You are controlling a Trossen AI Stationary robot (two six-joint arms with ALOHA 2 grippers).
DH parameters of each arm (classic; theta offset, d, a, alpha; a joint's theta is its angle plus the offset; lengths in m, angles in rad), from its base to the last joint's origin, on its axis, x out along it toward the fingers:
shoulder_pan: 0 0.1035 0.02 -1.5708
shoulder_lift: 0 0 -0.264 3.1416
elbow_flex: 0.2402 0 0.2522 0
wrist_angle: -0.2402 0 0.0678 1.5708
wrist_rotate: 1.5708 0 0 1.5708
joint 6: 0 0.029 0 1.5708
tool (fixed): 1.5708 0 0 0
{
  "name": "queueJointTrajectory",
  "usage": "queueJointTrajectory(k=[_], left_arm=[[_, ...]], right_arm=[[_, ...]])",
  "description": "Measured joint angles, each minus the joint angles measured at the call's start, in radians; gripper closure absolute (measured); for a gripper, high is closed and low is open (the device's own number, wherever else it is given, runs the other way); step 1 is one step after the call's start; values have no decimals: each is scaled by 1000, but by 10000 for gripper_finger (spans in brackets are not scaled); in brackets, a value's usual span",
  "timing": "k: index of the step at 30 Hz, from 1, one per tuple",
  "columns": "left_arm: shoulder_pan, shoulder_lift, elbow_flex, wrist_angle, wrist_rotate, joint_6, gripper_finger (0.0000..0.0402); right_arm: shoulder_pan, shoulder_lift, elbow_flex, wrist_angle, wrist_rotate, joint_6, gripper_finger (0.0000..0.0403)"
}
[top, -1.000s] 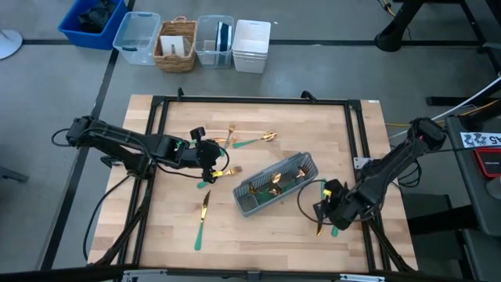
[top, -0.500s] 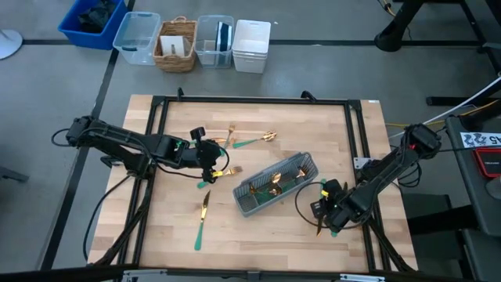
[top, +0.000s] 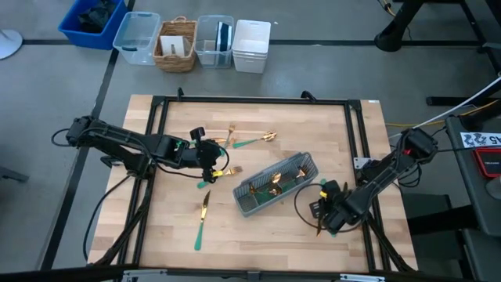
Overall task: Sort silverware
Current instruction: Put the gold knife into the gray silverware organizer
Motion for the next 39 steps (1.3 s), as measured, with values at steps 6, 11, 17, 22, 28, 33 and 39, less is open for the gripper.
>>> queueJointTrajectory(k=[6, 11, 17, 22, 28, 33, 39], left_arm=[[0, 0, 0, -5, 0, 0, 302], [0, 0, 0, -25, 0, -1, 302], [-24, 0, -12, -69, 5, -55, 302], [-81, 0, -99, -34, 7, -109, 302], [-145, 0, -242, 128, 7, -162, 302], [-182, 0, -330, 254, 7, -200, 302], [-215, 0, -380, 358, 7, -221, 302]], right_arm=[[0, 39, 0, 21, 4, 1, 267], [1, 68, 3, 17, 9, 1, 267], [1, 78, 3, 17, 8, -1, 298], [0, 79, 3, 28, 9, -4, 349], [0, 79, 2, 24, 8, -28, 386], [0, 80, 1, 25, 7, -29, 371], [0, 80, 2, 25, 5, -30, 370]])
